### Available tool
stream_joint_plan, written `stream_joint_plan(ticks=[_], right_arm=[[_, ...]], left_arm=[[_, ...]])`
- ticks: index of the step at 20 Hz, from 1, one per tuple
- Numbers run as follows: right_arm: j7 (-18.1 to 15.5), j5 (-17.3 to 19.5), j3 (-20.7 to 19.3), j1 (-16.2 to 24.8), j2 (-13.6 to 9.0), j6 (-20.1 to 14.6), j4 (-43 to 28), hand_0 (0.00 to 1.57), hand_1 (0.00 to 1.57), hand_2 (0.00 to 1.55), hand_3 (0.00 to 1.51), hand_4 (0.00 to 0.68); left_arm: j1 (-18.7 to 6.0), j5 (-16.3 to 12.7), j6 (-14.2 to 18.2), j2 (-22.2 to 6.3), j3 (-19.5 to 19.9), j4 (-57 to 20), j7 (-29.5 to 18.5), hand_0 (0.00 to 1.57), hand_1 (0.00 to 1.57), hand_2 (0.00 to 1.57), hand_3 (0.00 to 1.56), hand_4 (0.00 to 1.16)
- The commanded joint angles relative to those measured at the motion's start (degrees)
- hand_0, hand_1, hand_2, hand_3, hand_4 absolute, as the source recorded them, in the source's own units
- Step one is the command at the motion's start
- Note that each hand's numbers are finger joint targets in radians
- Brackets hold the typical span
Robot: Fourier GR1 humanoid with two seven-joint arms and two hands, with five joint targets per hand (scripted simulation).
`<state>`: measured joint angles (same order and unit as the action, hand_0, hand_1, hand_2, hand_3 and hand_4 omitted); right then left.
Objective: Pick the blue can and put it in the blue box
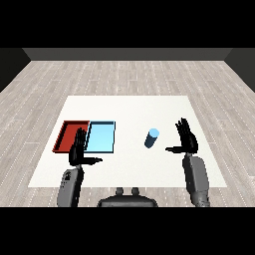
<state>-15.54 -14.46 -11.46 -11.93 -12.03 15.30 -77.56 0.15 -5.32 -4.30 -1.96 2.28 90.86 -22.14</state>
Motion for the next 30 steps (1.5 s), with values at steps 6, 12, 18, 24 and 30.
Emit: stream_joint_plan(ticks=[6,12,18,24,30], right_arm=[[-3.7,-1.5,-2.72,-3.36,-2.56,3.6,7.4,0.0,0.0,0.0,0.0,0.0],[-6.0,-0.93,-3.2,-7.26,-2.54,4.06,17.17,0.0,0.0,0.0,0.0,0.0],[-3.14,-2.46,-3.11,-10.13,-2.68,4.49,20.3,0.0,0.0,0.0,0.0,0.0],[-7.52,0.48,-1.02,-8.66,-0.01,2.73,23.65,0.0,0.0,0.0,0.0,0.0],[-2.05,-2.57,-0.91,-8.92,1.1,1.42,21.49,0.0,0.0,0.0,0.0,0.0]], left_arm=[[4.86,-1.49,-1.48,1.59,-1.57,3.7,-3.27,0.0,0.0,0.0,0.0,0.0],[-3.13,-0.3,0.02,0.82,1.0,-6.36,-5.19,0.0,0.0,0.0,0.0,0.0],[0.65,-0.45,1.59,1.9,-2.09,1.41,-1.78,0.0,0.0,0.0,0.0,0.0],[-1.27,-1.42,0.73,1.74,-1.03,-2.19,-3.67,0.0,0.0,0.0,0.0,0.0],[-1.6,-3.06,0.54,0.69,0.58,-0.83,-2.28,0.0,0.0,0.0,0.0,0.0]])
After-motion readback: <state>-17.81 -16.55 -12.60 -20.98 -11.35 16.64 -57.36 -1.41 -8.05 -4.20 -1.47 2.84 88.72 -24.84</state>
